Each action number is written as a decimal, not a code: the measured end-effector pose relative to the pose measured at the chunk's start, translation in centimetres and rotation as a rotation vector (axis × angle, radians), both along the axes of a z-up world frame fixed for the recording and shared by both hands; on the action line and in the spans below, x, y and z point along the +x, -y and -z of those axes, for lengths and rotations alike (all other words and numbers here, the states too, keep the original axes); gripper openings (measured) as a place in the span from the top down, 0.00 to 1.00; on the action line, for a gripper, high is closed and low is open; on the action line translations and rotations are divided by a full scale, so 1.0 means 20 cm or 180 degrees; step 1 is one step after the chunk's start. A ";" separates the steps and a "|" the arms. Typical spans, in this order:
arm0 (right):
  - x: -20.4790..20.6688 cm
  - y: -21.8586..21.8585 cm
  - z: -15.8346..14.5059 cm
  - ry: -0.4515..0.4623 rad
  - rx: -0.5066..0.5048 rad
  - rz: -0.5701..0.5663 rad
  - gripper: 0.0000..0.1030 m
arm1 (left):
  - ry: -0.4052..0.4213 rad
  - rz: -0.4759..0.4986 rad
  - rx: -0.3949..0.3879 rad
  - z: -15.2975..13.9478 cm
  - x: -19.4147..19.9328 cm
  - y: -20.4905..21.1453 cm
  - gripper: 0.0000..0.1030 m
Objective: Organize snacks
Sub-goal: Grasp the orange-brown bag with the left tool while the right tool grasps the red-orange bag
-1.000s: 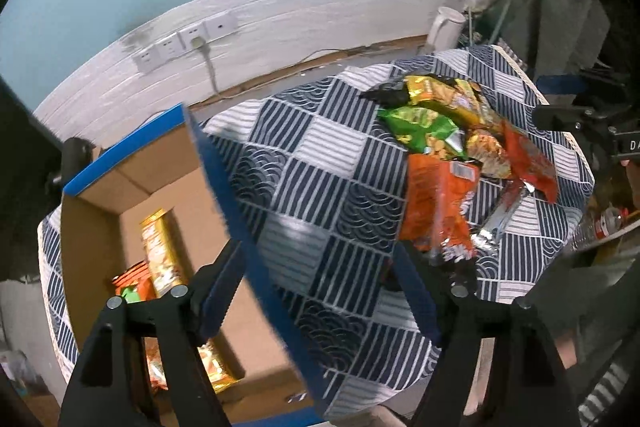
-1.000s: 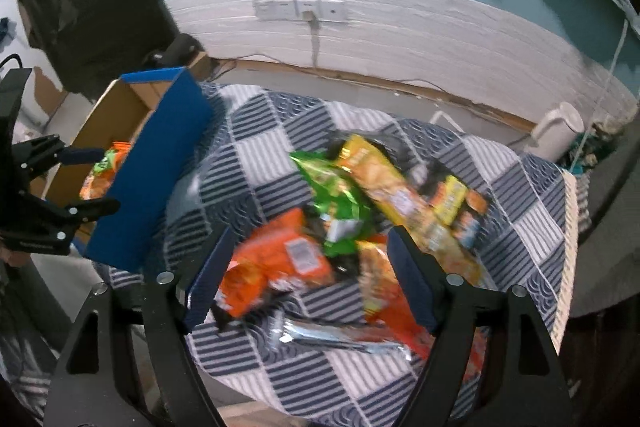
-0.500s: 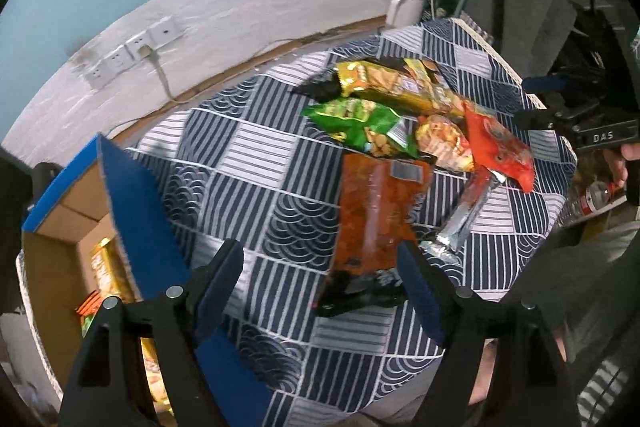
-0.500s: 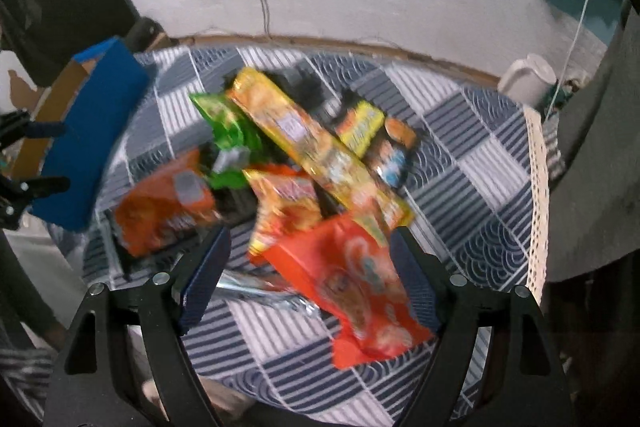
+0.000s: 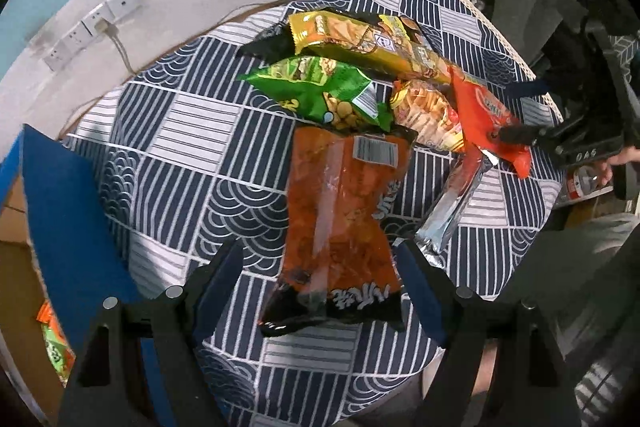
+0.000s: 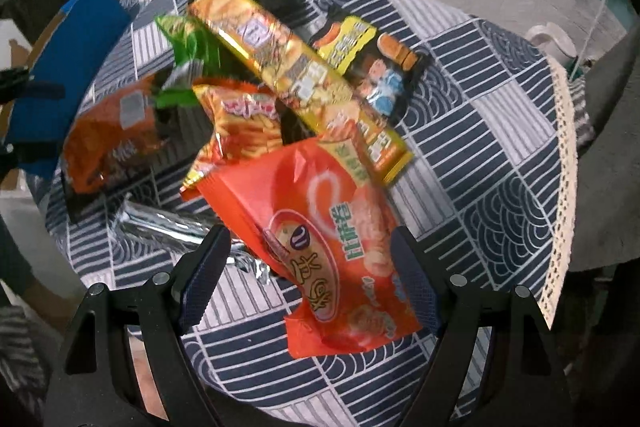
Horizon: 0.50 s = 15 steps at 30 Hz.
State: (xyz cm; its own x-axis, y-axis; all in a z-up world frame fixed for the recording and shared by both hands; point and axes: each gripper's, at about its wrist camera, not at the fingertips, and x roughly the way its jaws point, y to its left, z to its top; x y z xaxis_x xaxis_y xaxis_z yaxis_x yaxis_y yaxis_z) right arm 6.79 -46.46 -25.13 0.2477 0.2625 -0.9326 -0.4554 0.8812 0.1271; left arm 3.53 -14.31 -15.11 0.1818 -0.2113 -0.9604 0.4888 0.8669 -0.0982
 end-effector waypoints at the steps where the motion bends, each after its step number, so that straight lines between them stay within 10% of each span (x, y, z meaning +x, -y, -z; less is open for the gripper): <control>1: 0.00 -0.01 0.01 -0.0010 -0.0024 -0.0025 0.21 | -0.0028 -0.0002 -0.0029 0.01 0.01 0.01 0.22; 15: 0.10 -0.01 0.23 -0.0126 -0.0093 -0.0030 0.20 | -0.0333 -0.0028 -0.0039 0.24 0.10 0.14 0.21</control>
